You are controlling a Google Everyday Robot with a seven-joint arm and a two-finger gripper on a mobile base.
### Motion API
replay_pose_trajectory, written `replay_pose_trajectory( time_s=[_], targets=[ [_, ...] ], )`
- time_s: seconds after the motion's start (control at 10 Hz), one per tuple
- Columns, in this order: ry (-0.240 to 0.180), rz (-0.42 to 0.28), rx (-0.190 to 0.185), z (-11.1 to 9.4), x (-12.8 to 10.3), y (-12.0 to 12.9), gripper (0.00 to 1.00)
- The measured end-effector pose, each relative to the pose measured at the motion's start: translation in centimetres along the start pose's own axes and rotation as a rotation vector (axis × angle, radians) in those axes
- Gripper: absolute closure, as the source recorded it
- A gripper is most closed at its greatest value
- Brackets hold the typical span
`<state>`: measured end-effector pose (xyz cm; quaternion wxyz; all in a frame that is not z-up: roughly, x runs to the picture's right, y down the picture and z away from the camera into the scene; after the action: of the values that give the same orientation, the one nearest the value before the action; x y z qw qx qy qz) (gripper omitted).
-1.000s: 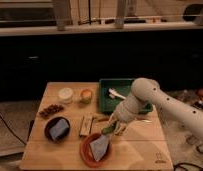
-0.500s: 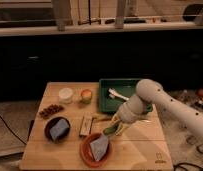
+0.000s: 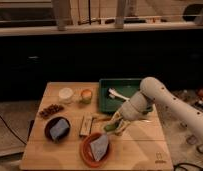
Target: Place pepper in metal cup
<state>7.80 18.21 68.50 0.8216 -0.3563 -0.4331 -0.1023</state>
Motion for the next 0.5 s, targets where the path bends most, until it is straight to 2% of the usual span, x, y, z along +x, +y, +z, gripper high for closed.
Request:
replay_pose_trajectory(
  time_s=[0.5],
  targets=[
    [-0.107, 0.015, 0.023, -0.4, 0.63, 0.04, 1.0]
  ],
)
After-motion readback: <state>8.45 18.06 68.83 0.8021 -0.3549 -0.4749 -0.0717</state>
